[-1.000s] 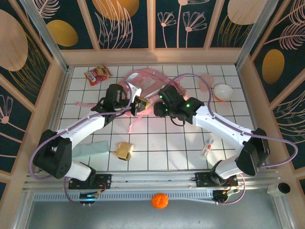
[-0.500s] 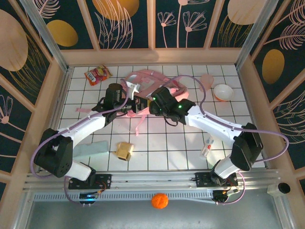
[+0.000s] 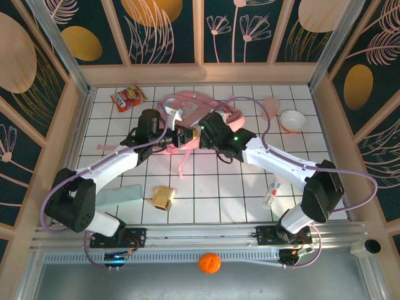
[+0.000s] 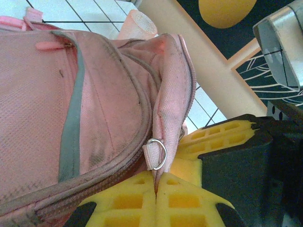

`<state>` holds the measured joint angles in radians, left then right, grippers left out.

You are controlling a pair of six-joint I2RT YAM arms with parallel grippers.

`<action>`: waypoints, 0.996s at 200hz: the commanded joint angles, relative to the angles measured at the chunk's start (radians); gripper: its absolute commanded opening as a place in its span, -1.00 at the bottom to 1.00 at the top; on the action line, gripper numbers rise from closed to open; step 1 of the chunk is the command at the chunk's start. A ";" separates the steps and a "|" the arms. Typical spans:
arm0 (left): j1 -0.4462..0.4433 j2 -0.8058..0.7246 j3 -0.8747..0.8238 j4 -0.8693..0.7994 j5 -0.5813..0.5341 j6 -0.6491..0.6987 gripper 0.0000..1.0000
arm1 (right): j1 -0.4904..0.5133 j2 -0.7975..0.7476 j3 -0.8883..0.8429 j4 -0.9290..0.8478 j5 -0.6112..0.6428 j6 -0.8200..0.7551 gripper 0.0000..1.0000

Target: Pack books, pencil case, and school supplies into a backpack

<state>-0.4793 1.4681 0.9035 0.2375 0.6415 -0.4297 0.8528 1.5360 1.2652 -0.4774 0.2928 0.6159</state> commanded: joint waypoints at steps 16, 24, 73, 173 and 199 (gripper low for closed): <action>-0.001 -0.036 0.031 -0.040 -0.004 0.076 -1.00 | -0.076 -0.083 -0.043 -0.065 0.089 0.007 -1.00; -0.001 -0.038 0.033 -0.055 -0.011 0.089 -1.00 | -0.093 -0.094 -0.054 -0.067 0.074 -0.003 -1.00; 0.006 -0.047 0.038 -0.161 -0.084 0.227 -1.00 | -0.204 -0.155 -0.124 -0.020 -0.152 -0.157 -1.00; 0.039 -0.081 -0.040 -0.076 0.030 0.108 -1.00 | -0.040 -0.175 -0.191 0.154 -0.313 -0.077 -0.24; 0.039 -0.088 -0.039 -0.076 0.032 0.101 -1.00 | -0.004 -0.095 -0.131 0.140 -0.224 -0.059 -0.16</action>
<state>-0.4450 1.4269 0.8600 0.0734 0.6231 -0.2615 0.8238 1.3884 1.0748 -0.3714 -0.0135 0.5076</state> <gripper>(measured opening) 0.052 0.407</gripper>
